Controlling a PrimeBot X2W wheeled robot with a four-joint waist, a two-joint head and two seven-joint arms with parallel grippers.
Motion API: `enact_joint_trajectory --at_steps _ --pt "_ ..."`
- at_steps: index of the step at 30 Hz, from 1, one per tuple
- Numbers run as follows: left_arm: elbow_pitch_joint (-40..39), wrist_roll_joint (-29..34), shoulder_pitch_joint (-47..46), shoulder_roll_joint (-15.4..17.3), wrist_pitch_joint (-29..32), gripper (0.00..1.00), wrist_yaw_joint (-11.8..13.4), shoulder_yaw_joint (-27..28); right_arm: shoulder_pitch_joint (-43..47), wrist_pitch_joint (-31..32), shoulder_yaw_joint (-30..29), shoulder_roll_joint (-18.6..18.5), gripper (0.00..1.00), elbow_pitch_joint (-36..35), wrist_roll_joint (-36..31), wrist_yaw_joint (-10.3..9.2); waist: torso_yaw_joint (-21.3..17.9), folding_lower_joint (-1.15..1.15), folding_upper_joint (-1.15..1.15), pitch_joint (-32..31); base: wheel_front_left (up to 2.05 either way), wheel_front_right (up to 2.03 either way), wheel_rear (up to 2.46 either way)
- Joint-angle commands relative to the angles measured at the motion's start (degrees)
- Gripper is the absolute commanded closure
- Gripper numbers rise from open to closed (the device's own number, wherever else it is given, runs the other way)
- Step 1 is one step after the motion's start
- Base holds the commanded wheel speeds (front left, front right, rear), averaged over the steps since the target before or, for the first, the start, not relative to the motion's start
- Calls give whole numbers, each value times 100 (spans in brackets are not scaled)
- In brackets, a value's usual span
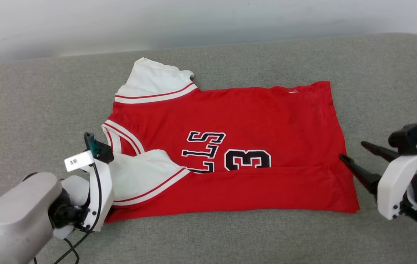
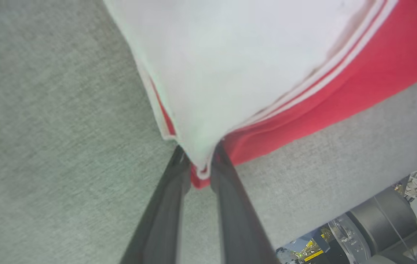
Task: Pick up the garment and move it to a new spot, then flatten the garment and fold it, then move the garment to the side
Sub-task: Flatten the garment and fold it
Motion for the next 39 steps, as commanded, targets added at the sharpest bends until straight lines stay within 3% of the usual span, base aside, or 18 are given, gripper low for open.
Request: enact_joint_trajectory --at_steps 1,6,11,15,18,26,32,33,34,35,39 --pt "-26 -17 284 -149 -17 100 -13 -196 -131 94 14 -115 0 -56 1 -3 25 1 0 -47 0 0 0" --pt "-370 16 37 110 -248 100 -14 -275 -455 752 155 -638 0 -365 -7 -3 122 1 0 -182 0 0 0" --pt "-727 35 -186 345 -449 100 -8 -375 -612 2190 429 -1110 0 -611 354 -3 222 1 0 -186 0 0 0" --pt "-880 15 -324 422 -563 100 -8 -430 -608 3076 528 -1160 0 -543 590 -3 288 1 0 -88 0 0 0" --pt "-945 37 -419 407 -608 100 -8 -466 -490 3324 466 -974 0 -373 745 -2 341 1 0 12 0 0 0" --pt "-1036 77 -587 393 -715 100 -8 -582 -227 3290 353 -245 0 219 1038 -2 402 1 0 253 0 0 0" --pt "-1032 13 -587 408 -759 100 -8 -651 -83 3416 827 141 0 597 917 8 386 1 0 352 0 0 0" --pt "-1025 7 -581 406 -771 100 -8 -661 -94 3353 862 161 24 604 904 8 383 1 0 357 0 0 0" --pt "-1014 4 -573 403 -793 100 -8 -669 -135 3286 882 170 86 606 908 8 379 1 0 354 0 0 0" --pt "-1000 -18 -553 403 -806 100 -8 -675 -184 3249 909 150 100 597 912 8 372 1 0 338 0 0 0" --pt "-946 -134 -364 456 -935 100 -8 -713 -448 2881 920 -284 100 458 941 -3 346 1 0 29 0 0 0"
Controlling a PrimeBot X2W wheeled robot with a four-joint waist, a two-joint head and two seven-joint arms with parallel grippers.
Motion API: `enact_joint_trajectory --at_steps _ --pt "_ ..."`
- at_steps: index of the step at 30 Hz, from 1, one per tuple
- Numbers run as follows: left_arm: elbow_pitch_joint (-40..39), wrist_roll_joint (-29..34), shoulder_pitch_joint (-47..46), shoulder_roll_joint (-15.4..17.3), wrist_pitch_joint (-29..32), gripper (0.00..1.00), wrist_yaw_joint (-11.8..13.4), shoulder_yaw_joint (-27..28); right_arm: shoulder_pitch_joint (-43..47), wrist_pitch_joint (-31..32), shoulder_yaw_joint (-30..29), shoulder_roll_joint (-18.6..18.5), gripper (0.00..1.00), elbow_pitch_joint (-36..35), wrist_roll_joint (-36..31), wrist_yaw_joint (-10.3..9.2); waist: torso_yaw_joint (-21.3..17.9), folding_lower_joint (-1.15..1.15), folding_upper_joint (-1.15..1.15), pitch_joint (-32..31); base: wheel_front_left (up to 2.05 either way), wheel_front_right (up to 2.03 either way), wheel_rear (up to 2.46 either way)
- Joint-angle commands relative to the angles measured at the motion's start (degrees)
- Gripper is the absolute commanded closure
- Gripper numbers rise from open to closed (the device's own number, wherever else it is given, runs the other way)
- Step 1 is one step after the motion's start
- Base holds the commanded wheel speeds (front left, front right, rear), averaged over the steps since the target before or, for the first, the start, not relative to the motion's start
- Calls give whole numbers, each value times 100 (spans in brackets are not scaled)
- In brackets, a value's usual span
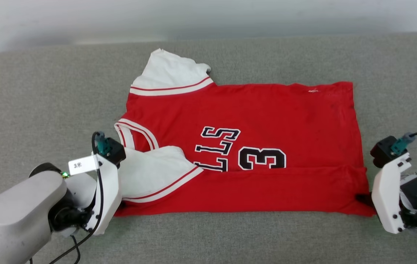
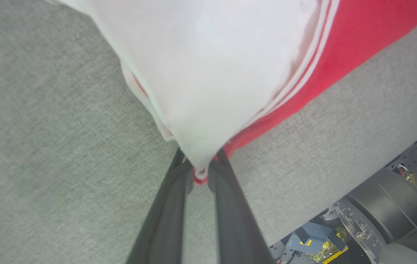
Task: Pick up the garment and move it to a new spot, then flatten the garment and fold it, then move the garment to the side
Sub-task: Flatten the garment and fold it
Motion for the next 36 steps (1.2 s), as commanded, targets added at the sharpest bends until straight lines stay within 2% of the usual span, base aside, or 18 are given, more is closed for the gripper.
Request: enact_joint_trajectory --at_steps 1,8,15,21,22,23,24,28,32,36 --pt "-20 -48 119 59 -41 100 0 -26 55 -63 57 -138 100 -34 52 -5 -4 0 0 -196 0 0 0" --pt "-256 -254 491 250 -92 100 0 -80 337 -257 72 -708 100 -533 384 -5 36 0 0 -568 0 0 0" --pt "-515 -391 952 479 -126 100 3 -110 904 -378 12 -1138 100 -900 603 -6 45 0 0 -638 0 0 0" --pt "-529 -312 1281 458 -147 100 99 -128 1254 -417 60 -958 100 -711 509 -7 16 0 0 -533 0 0 0" --pt "-515 -287 1309 435 -167 100 111 -129 1284 -463 43 -892 94 -651 504 -7 21 0 0 -527 0 0 0" --pt "-496 -244 1314 426 -192 71 133 -130 1285 -525 5 -837 56 -605 488 -7 26 0 0 -530 0 0 0" --pt "-469 -212 1280 424 -255 0 143 -110 1291 -611 -29 -781 0 -579 471 -6 32 0 0 -543 0 0 0" --pt "-499 -41 1021 465 -469 0 133 10 1214 -1161 -167 -703 0 -718 201 -4 61 0 0 -661 0 0 0" --pt "-684 147 702 614 -700 0 155 235 1087 -2012 -450 -684 0 -1009 -261 -4 26 0 0 -774 0 0 0" --pt "-796 497 225 733 -909 0 185 458 957 -2962 -1069 -510 0 -1161 -811 -7 -57 0 0 -731 0 0 0"
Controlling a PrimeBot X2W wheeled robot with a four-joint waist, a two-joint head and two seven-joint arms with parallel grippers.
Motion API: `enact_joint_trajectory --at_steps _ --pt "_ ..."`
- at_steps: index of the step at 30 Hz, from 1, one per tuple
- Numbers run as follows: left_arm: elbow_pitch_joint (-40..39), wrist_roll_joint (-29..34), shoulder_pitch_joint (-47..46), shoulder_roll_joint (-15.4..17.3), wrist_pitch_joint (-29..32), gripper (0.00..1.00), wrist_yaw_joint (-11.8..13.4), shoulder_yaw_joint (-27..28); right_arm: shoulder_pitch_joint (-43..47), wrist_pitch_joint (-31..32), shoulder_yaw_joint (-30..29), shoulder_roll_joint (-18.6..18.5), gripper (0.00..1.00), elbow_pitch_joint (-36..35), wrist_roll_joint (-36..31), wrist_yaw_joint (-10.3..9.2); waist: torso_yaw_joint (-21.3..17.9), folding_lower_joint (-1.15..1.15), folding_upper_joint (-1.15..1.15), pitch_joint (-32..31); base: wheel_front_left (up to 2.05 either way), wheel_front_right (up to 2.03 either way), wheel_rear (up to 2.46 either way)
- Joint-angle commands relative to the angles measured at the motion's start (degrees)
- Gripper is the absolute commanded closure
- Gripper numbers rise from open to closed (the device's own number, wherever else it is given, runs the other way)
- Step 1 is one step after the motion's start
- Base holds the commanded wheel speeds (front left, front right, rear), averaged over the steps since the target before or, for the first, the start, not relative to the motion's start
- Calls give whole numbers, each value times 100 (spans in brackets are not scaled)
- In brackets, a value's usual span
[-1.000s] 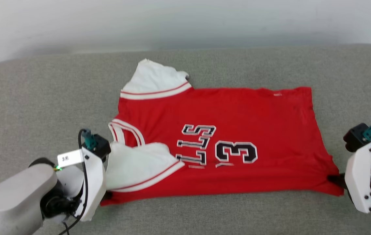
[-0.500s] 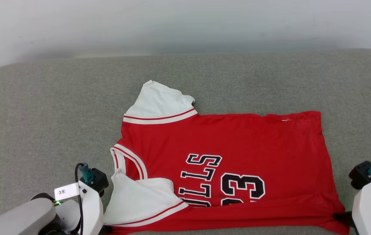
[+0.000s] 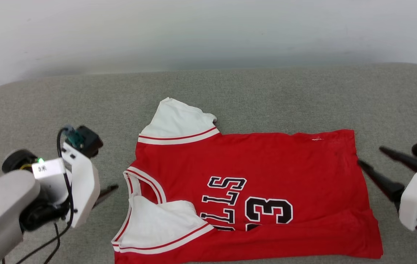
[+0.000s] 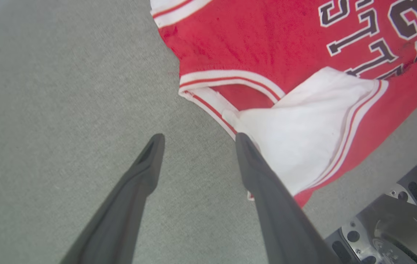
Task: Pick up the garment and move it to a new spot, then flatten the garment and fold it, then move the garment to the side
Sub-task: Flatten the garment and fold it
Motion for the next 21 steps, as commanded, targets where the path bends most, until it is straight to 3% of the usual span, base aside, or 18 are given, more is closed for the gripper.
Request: enact_joint_trajectory --at_steps 1,6,12,17,21 --pt "-46 181 -291 21 -155 0 75 146 -76 -451 -374 165 0 -27 -326 -4 -67 0 0 79 0 0 0" --pt "53 516 -797 -44 -364 0 208 375 74 -1109 -1176 567 0 -208 -1018 -4 -190 0 0 324 0 0 0" --pt "488 703 -1620 -225 -427 0 262 730 529 -1755 -2609 1542 0 -796 -2254 -4 -494 0 0 920 0 0 0" --pt "991 400 -2253 -413 79 0 288 994 912 -1723 -3169 2261 0 -1471 -2972 -4 -778 0 0 1458 0 0 0" --pt "1315 158 -2726 -510 675 0 242 1096 1015 -1651 -3285 2563 0 -1852 -3179 -4 -1011 0 0 1864 0 0 0"
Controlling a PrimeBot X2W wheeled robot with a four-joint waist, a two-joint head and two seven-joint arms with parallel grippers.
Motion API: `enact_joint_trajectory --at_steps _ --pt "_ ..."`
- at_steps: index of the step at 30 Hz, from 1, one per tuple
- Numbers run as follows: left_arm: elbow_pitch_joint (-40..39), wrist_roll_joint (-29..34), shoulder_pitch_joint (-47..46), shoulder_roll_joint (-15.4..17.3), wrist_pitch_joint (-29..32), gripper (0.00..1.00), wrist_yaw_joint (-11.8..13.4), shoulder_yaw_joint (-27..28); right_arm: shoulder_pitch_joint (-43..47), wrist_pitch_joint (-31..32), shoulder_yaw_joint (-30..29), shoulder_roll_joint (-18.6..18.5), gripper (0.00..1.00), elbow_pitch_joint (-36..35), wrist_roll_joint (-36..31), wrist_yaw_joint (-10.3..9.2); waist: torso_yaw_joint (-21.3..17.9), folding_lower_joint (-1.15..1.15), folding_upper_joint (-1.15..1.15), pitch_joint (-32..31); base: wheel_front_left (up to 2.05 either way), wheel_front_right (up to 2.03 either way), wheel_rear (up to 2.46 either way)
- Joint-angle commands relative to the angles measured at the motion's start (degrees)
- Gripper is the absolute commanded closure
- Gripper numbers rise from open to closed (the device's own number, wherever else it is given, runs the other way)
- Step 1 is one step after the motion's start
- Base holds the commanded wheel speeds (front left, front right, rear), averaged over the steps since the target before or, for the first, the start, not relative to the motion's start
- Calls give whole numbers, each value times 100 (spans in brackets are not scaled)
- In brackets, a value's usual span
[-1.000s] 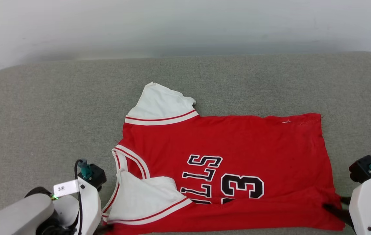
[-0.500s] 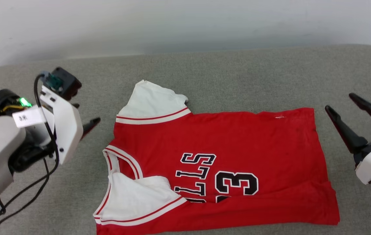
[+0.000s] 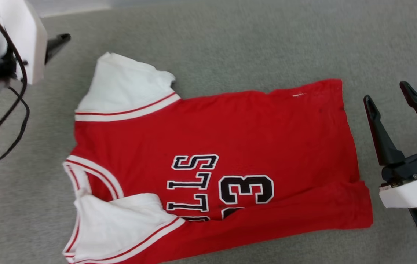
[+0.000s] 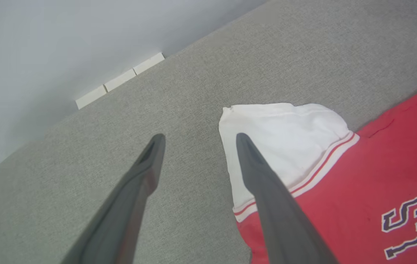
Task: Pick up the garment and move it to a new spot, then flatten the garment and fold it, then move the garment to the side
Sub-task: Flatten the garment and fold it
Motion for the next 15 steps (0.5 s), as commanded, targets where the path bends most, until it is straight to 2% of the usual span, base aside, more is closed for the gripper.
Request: enact_joint_trajectory --at_steps 1,7,15 --pt "99 -76 -121 -70 200 0 -25 6 15 25 -10 76 0 -84 -9 -4 -329 0 0 422 0 0 0" --pt "405 -196 -596 -146 1127 0 -31 -110 -171 54 43 221 0 -274 -58 -4 -589 0 0 882 0 0 0" --pt "844 -57 -614 -349 1604 0 41 -404 -368 23 113 238 0 -220 -48 -4 -751 0 0 1193 0 0 0"
